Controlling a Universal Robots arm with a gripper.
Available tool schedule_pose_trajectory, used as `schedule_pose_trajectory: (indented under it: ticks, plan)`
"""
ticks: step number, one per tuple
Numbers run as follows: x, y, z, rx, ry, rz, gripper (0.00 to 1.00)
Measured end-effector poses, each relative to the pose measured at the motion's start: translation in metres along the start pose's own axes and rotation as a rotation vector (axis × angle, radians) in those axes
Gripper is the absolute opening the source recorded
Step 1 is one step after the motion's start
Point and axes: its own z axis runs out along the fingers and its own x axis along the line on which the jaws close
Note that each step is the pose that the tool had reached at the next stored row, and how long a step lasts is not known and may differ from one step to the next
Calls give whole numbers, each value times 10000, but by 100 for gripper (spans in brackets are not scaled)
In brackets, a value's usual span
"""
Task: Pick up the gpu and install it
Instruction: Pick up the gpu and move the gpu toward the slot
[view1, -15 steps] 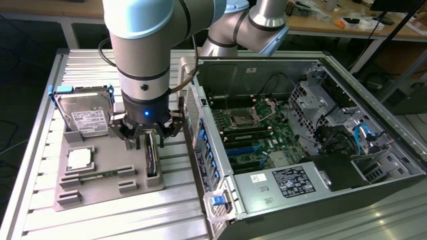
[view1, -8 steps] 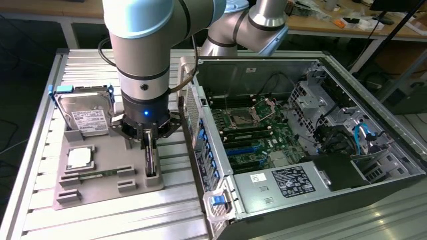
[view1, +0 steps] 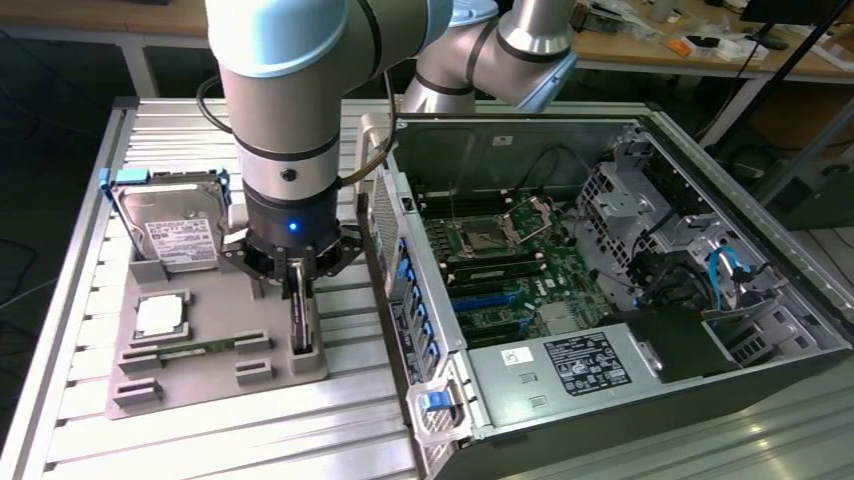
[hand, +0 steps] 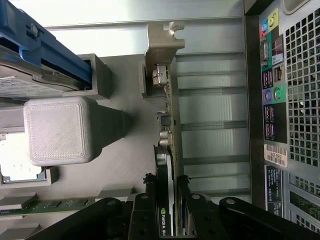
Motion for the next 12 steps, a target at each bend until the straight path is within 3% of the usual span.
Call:
schedule_pose_trajectory:
  ticks: [7, 12]
  plan:
    - [0, 1, -14, -6, -2, 1, 27]
    - [-2, 6, -151, -25, 2, 1, 27]
